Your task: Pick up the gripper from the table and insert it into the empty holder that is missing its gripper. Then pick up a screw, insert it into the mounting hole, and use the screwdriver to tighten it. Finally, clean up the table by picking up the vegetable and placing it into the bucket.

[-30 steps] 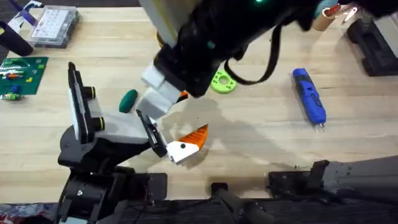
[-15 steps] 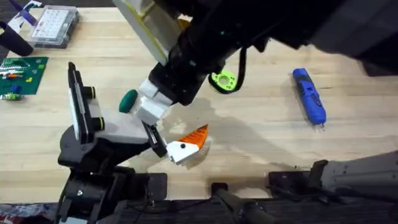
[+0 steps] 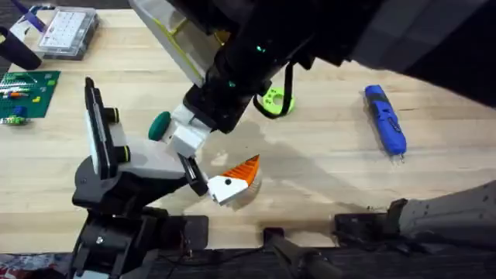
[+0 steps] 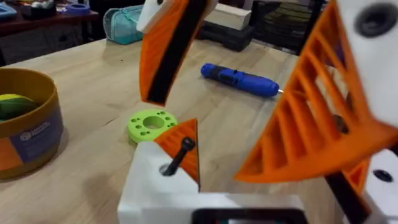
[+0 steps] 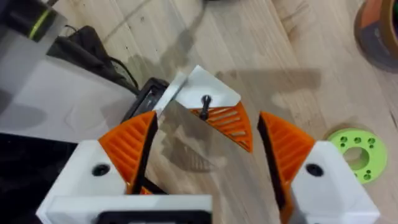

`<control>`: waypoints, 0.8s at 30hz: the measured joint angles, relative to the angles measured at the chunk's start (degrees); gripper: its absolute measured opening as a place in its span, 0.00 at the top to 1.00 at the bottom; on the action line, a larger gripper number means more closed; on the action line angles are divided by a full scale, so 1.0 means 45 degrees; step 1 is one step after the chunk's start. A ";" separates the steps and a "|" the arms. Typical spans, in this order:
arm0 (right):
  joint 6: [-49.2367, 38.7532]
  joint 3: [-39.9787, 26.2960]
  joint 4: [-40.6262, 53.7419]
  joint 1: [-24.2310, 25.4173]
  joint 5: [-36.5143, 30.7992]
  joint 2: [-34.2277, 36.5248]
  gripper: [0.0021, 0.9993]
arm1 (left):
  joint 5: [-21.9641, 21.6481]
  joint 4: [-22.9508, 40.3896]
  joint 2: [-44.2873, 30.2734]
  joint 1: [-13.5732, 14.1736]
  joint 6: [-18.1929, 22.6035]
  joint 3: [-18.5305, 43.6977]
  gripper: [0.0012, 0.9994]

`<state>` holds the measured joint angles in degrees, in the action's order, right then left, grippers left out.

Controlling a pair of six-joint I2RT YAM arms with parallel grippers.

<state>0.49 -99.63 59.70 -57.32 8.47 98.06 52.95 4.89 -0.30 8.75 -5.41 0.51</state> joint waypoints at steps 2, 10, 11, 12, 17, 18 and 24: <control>0.0000 0.0000 -0.0005 0.0000 0.0000 0.0000 0.02 | -0.0001 0.0000 0.0000 0.0000 0.0000 0.0000 0.01; 0.0000 0.0000 -0.0005 0.0000 0.0000 0.0000 0.02 | 0.0000 0.0000 0.0000 0.0000 0.0000 0.0000 0.01; 0.0000 0.0000 -0.0005 0.0000 -0.0004 0.0000 0.02 | 0.0000 0.0000 0.0000 0.0000 0.0000 0.0000 0.01; 0.0000 0.0000 -0.0005 0.0000 0.0000 0.0000 0.02 | 0.0000 0.0000 0.0000 0.0000 0.0000 0.0000 0.01; 0.0000 0.0000 -0.0015 0.0000 -0.0004 0.0000 0.02 | 0.0000 0.0000 0.0000 0.0000 0.0000 0.0000 0.01; 0.0000 0.0000 -0.0025 0.0000 0.0000 0.0000 0.01 | -0.0001 0.0000 0.0000 0.0000 0.0000 0.0000 0.01; 0.0000 0.0000 -0.0029 0.0000 0.0000 0.0000 0.00 | 0.0000 0.0000 0.0000 0.0000 0.0000 0.0000 0.01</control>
<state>0.49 -99.63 59.57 -57.32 8.47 98.06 52.95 4.89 -0.30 8.75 -5.41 0.51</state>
